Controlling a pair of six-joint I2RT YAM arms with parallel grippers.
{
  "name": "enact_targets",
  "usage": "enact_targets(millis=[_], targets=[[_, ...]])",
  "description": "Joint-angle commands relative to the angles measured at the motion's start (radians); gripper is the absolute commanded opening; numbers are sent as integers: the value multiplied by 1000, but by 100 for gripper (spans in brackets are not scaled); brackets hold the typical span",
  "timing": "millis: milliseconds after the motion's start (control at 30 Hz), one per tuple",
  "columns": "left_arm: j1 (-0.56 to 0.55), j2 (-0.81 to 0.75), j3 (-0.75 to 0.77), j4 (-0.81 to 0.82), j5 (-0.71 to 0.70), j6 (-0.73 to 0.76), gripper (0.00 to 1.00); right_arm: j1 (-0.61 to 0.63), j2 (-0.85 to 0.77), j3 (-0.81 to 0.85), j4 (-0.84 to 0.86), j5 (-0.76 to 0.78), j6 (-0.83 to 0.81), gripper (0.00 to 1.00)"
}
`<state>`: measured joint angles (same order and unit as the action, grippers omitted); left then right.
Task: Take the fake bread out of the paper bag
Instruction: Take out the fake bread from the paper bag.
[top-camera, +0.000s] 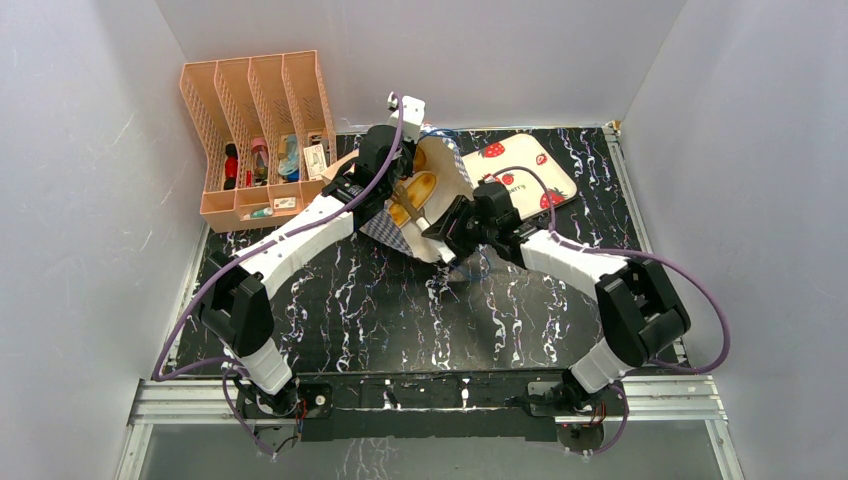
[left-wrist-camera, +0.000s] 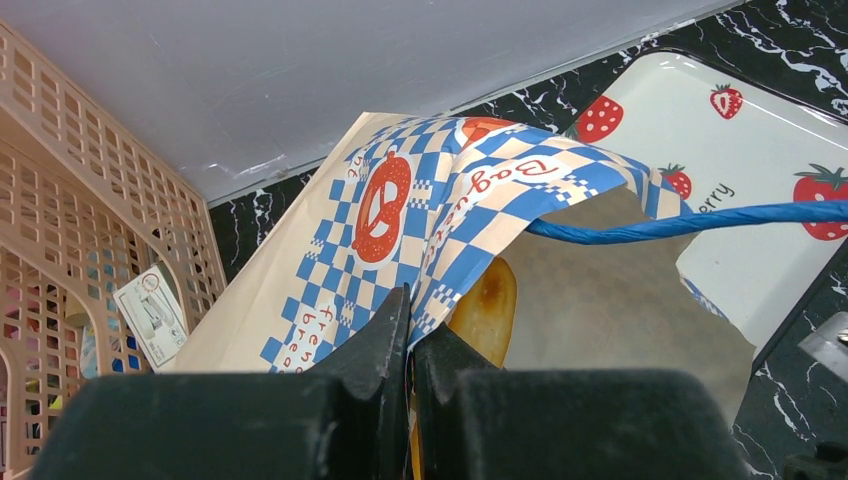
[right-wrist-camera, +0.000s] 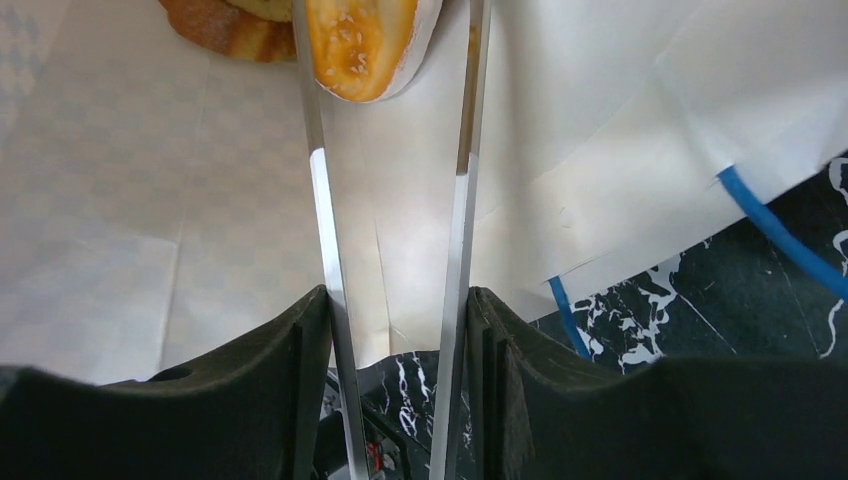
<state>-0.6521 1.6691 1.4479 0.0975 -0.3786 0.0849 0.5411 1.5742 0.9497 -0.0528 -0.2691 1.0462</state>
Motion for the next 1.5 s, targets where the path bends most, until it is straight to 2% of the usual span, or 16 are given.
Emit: enact_targets(millis=[0, 167, 400, 667, 700, 733, 767, 933, 1167, 1467], targets=[[-7, -25, 40, 35, -29, -8, 0, -3, -102, 17, 17, 7, -25, 0], [-7, -23, 40, 31, -25, -20, 0, -2, -87, 15, 17, 1, -37, 0], [-7, -18, 64, 3, -11, -21, 0, -3, 12, 50, 43, -5, -25, 28], [-8, -8, 78, -10, -9, -6, 0, 4, 138, 116, 76, -31, -4, 38], [-7, -7, 76, -7, -11, -6, 0, 5, 136, 112, 73, -33, -11, 35], [-8, -9, 74, -4, -11, -4, 0, 5, 129, 108, 65, -35, -20, 13], [-7, -9, 72, -5, -12, -7, 0, 5, 116, 107, 47, -36, -30, 0], [-8, -46, 27, -7, -29, 1, 0, 2, -41, 71, -33, -18, -59, 0], [-7, -84, -13, -1, -40, 20, 0, -1, -134, 49, -83, -13, -62, 0], [-7, -99, -42, 4, -37, 4, 0, -2, -141, 14, -70, -28, -55, 0]])
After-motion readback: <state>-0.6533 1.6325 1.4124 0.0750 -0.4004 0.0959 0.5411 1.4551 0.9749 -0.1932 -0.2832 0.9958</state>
